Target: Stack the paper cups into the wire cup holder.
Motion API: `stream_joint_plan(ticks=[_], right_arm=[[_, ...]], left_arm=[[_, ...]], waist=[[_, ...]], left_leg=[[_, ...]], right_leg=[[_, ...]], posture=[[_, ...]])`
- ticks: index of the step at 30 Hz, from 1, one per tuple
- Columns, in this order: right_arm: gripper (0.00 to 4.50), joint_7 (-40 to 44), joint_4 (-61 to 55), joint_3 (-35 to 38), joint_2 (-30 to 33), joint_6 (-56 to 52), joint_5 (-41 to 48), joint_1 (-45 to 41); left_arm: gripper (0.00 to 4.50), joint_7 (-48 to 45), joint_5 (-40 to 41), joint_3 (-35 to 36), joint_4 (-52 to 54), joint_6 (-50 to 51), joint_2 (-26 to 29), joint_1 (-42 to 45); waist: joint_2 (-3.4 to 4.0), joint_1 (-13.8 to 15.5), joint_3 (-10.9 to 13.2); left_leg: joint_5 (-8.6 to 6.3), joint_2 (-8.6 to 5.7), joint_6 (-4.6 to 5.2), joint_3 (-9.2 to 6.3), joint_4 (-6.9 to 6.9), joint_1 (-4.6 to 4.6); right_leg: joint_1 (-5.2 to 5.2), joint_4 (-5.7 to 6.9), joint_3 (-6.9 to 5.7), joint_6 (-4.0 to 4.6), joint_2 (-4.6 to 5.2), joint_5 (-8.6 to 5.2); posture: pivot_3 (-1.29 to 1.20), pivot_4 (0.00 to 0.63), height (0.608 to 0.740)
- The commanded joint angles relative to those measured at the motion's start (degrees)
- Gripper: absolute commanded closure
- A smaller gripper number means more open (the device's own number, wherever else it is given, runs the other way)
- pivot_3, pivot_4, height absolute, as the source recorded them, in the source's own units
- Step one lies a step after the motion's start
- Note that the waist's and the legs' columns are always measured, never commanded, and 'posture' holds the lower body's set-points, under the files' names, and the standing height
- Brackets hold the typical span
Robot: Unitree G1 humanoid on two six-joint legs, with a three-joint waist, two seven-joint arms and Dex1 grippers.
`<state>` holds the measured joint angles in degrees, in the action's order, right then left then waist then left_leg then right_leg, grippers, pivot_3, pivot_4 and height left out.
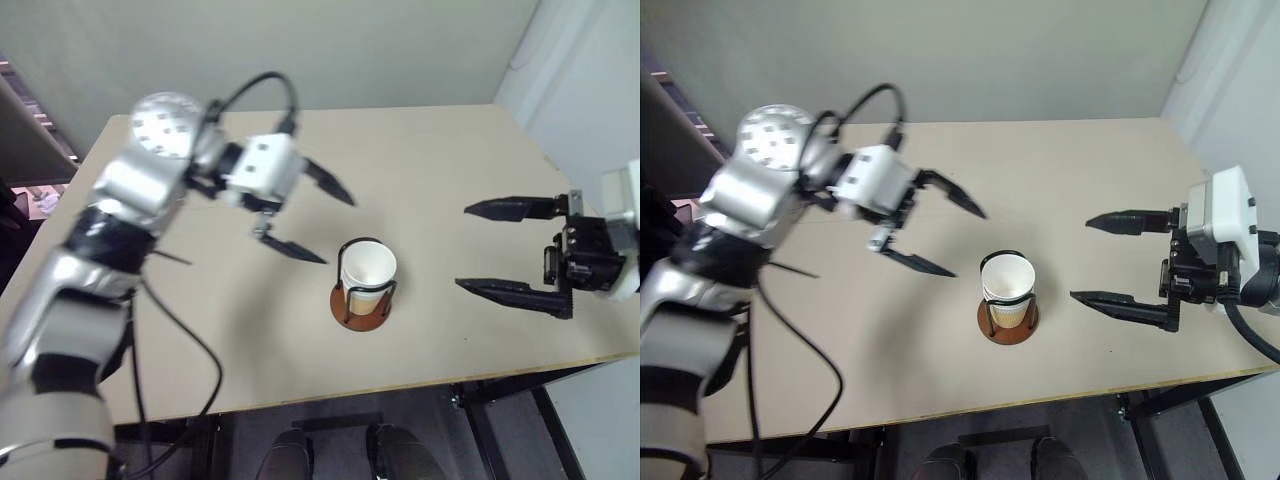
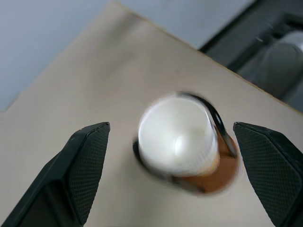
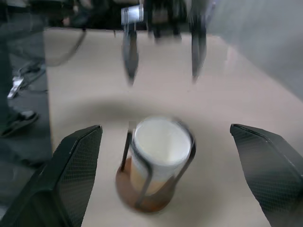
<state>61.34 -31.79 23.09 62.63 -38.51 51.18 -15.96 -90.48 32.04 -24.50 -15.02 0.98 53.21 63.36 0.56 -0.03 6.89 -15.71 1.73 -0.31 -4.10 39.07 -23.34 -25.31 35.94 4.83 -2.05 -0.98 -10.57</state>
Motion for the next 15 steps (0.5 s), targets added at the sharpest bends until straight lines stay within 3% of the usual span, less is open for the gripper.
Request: stream_joint_plan(ticks=[1, 6, 9, 15], right_arm=[[0.00, 4.63, 6.35, -1.07, 2.20, 4.40, -5.29, -0.12], [0.00, 9.70, 15.61, -2.72, 4.12, 8.75, -10.88, -0.44], [0.00, 10.36, 19.94, -5.04, 3.00, 10.52, -13.86, 0.07], [0.00, 11.03, 23.41, -6.89, 0.01, 11.22, -14.89, -0.49]], left_arm=[[0.03, -1.29, 1.44, 6.95, 1.40, 7.10, 4.56, -7.53], [0.03, 1.21, 1.15, 16.09, 1.47, 12.53, 11.43, -24.09], [0.03, 5.02, 0.57, 20.71, 2.68, 13.86, 11.11, -32.33], [0.03, 8.68, 1.69, 26.13, 9.13, 18.37, 9.36, -37.96]], waist=[[0.03, 0.06, -0.01], [0.04, 0.30, 0.00], [0.03, 0.54, -0.01], [0.02, 0.55, -0.01]], left_leg=[[0.01, 0.00, -0.01, -0.02, 0.01, 0.00], [0.00, 0.00, 0.01, -0.02, 0.03, 0.03], [0.00, 0.00, 0.01, -0.06, 0.02, 0.05], [0.01, 0.00, -0.01, -0.02, 0.03, 0.10]], right_leg=[[-0.01, 0.01, 0.00, 0.01, 0.01, 0.00], [-0.04, 0.06, 0.02, 0.16, 0.08, -0.05], [-0.01, 0.10, -0.01, 0.30, 0.09, -0.09], [-0.01, 0.20, -0.02, 0.61, 0.10, -0.13]], posture=[[0.00, 0.150, 0.740], [0.00, 0.150, 0.740], [0.00, 0.150, 0.740], [0.00, 0.150, 0.740]])
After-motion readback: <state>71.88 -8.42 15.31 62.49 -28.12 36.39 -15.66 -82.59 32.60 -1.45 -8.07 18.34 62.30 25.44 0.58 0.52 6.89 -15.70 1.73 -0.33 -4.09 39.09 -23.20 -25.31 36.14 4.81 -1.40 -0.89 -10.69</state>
